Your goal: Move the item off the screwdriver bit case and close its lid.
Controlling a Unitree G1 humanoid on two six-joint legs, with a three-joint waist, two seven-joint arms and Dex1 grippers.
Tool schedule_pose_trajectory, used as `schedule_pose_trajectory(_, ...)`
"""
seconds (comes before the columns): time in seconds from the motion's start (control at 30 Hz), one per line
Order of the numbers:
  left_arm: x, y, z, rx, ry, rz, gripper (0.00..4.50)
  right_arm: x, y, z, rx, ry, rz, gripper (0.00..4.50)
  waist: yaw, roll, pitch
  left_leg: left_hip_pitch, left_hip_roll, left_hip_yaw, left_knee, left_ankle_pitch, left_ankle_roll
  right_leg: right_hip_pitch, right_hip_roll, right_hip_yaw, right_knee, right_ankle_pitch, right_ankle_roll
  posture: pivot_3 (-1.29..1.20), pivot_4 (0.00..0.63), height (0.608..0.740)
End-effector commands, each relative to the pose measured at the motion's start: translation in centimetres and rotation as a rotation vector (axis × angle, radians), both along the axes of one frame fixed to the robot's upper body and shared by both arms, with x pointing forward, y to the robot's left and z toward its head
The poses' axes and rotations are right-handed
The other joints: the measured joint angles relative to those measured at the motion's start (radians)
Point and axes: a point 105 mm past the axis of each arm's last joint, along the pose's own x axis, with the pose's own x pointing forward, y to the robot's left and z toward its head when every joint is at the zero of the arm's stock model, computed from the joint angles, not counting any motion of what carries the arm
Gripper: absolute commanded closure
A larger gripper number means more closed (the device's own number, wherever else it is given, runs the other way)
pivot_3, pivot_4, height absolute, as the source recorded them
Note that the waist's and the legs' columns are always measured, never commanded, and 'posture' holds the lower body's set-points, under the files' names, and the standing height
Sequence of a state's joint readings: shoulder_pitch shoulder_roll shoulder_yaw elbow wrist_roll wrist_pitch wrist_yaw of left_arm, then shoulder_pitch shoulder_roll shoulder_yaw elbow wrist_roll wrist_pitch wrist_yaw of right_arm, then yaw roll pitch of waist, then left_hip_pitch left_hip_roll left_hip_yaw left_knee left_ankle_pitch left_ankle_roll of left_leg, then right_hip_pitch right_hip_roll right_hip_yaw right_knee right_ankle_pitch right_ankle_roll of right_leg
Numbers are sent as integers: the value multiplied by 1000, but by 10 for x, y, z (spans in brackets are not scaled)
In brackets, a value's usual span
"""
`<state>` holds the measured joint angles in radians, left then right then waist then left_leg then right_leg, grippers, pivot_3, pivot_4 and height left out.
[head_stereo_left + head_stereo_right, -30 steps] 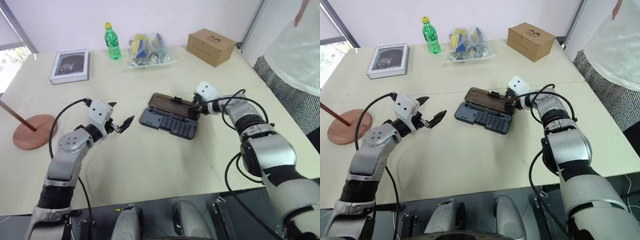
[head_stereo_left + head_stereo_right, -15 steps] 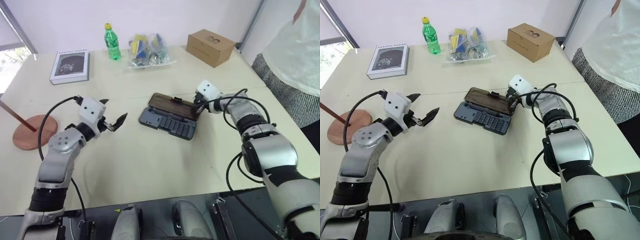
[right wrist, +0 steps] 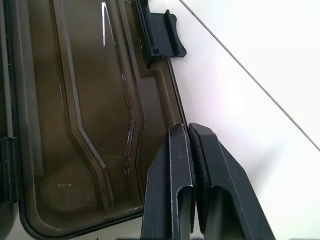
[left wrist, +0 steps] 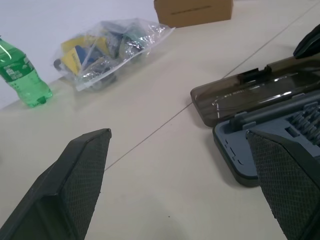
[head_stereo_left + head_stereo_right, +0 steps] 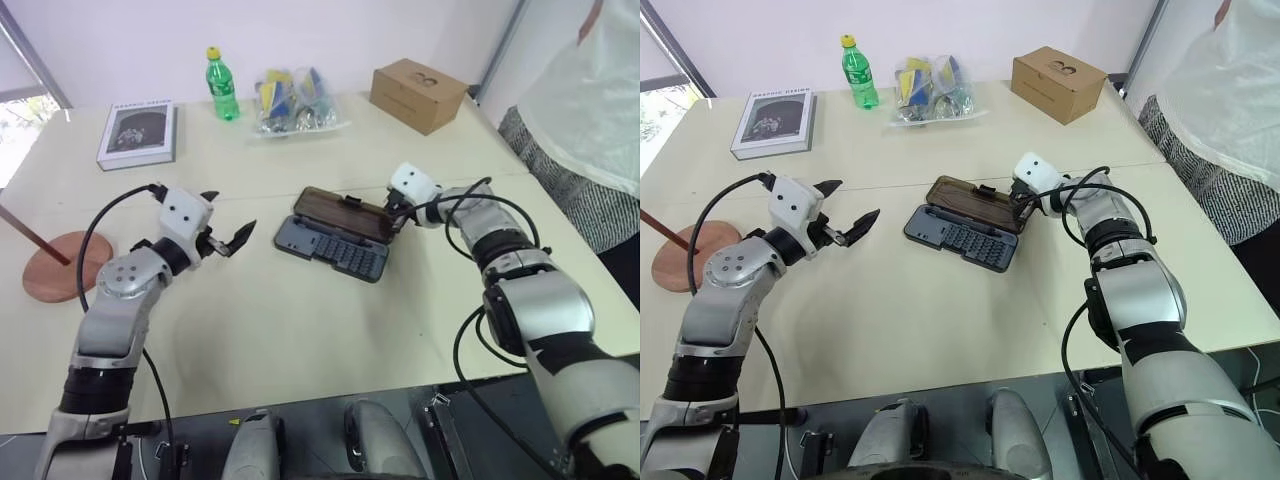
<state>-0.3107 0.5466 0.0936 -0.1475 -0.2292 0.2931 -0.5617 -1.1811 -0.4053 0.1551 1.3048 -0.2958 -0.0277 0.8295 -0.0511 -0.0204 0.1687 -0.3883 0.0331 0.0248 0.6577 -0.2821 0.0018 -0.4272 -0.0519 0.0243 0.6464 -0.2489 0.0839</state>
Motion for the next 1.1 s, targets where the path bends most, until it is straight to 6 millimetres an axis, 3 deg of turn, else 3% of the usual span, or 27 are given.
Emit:
schedule_pose_trajectory(0.03, -2, -1, 11, -2, -46, -1, 0, -25, 18, -43, -44, 199, 134, 4452, -4, 0, 0, 0, 0, 0, 0, 0, 0, 0, 0, 0, 0, 0, 0, 0, 150, 740)
schedule_pose_trajectory(0.27, 1, -8, 7, -23, -40, -12, 0, -27, 44, -24, -65, 140, 325, 4452, -21, 0, 0, 3, 0, 1, -4, 0, 0, 0, 0, 1, 0, 0, 0, 0, 150, 740)
schedule_pose_trajectory(0.4, 4, -14, 5, -32, -35, -29, 0, -28, 45, -22, -62, 138, 337, 4452, -22, 0, 0, 5, 1, 1, -7, 0, 0, 0, 2, 2, 0, -1, -1, 0, 150, 740)
schedule_pose_trajectory(0.5, 5, -17, 5, -33, -34, -38, 0, -26, 38, -25, -69, 140, 294, 3633, -22, 0, 0, 5, 1, 1, -7, 1, -1, 0, 2, 2, 1, -1, -2, 0, 150, 740)
schedule_pose_trajectory(0.6, 5, -18, 4, -32, -33, -42, 0, -24, 36, -25, -59, 133, 274, 2238, -18, 0, 0, 7, 1, 1, -8, 1, -2, 1, 2, 2, 1, -1, -2, 0, 150, 740)
schedule_pose_trajectory(0.83, 5, -18, 3, -32, -29, -45, 0, -21, 37, -18, -26, 115, 254, 2238, -19, 0, 0, 7, 1, 1, -8, 1, -3, 1, 1, 2, 1, -1, -2, 0, 150, 740)
schedule_pose_trajectory(1.1, 8, -21, 5, -31, -37, -49, 0, -24, 37, -29, -31, 148, 244, 2238, -19, 0, 0, 7, 1, 1, -8, 2, -3, 1, 1, 2, 1, -1, -2, 0, 150, 740)
